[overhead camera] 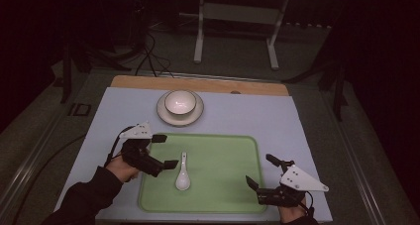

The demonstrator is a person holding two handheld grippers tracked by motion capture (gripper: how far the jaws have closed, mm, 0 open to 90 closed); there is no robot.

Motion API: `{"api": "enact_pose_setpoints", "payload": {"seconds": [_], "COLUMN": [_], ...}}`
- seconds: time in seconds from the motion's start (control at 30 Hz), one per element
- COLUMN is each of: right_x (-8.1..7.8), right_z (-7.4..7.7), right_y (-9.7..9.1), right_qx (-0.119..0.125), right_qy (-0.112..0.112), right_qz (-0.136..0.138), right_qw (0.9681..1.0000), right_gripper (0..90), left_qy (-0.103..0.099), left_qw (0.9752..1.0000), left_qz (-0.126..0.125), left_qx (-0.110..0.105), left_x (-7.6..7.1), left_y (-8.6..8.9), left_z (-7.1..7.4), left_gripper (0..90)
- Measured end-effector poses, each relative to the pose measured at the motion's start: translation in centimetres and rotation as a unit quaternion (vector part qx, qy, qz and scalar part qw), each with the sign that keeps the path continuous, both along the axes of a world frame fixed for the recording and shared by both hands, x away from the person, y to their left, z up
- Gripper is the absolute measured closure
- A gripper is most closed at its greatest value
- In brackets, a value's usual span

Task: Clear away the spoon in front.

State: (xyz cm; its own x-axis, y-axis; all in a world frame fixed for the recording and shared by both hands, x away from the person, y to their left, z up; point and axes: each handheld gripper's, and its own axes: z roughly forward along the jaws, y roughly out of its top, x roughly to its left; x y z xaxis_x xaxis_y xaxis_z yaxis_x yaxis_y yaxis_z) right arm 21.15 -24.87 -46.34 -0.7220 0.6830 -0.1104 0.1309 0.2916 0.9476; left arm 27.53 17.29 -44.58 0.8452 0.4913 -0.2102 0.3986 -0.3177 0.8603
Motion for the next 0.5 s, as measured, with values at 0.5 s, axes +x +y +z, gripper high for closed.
{"api": "enact_pose_setpoints", "payload": {"seconds": [0.5], "right_x": [0.0], "right_z": [0.0], "right_y": [-0.1], "right_qx": [0.0], "right_qy": [0.0], "right_qz": [0.001], "right_qw": [1.0], "right_gripper": [10.1], "left_qy": [0.0], "left_qw": [0.9994], "left_qz": [0.035], "left_qx": [0.004], "left_x": [-2.3], "left_y": [2.6], "left_z": [-2.1], "left_gripper": [0.4]}}
